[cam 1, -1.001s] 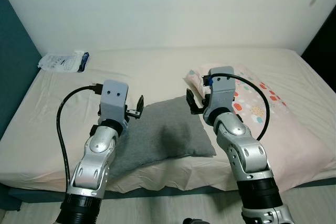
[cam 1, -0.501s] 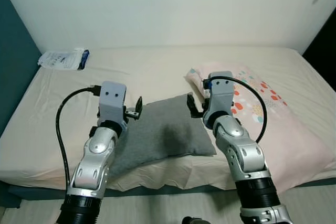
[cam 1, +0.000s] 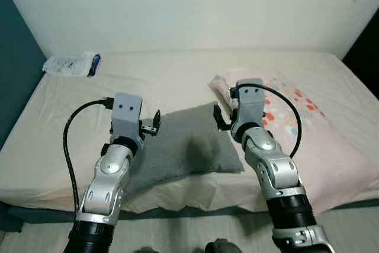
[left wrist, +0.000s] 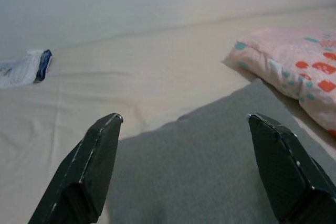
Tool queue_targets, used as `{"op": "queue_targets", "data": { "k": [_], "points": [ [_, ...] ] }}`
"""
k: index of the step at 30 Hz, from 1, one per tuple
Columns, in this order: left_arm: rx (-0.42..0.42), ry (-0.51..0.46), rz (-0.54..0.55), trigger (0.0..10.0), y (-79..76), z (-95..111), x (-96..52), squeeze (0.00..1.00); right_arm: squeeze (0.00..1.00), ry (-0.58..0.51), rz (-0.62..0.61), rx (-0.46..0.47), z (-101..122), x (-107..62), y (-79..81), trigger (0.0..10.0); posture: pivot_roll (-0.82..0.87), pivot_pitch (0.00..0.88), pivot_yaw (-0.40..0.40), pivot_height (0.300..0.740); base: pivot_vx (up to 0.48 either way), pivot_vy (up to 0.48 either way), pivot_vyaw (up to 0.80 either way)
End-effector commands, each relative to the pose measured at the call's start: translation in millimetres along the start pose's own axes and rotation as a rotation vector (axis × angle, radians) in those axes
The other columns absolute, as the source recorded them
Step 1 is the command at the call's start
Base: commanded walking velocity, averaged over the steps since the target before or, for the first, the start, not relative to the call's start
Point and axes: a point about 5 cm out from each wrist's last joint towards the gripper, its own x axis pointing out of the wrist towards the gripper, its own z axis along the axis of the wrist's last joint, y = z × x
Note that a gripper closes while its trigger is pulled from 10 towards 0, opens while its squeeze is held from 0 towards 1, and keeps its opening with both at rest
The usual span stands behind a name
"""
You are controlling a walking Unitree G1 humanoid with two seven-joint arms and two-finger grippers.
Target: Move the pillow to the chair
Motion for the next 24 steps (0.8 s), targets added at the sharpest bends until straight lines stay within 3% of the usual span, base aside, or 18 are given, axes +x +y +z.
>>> {"op": "queue_targets", "data": {
  "k": [1, 24],
  "points": [
    [-0.007, 0.033, -0.001, 10.0, -0.2, -6.6, -2.4, 0.00, 0.00, 0.008, -0.006, -0.007, -4.3, 0.8, -1.2, 10.0, -0.01, 0.126, 0.002, 0.637, 0.000, 0.000, 0.00],
    [-0.008, 0.041, 0.013, 10.0, -0.7, -8.2, 1.9, 0.00, 0.00, 0.004, -0.032, -0.038, -11.5, 4.0, -4.9, 10.0, -0.01, 0.113, 0.002, 0.603, 0.000, 0.000, 0.00]
  ]
}}
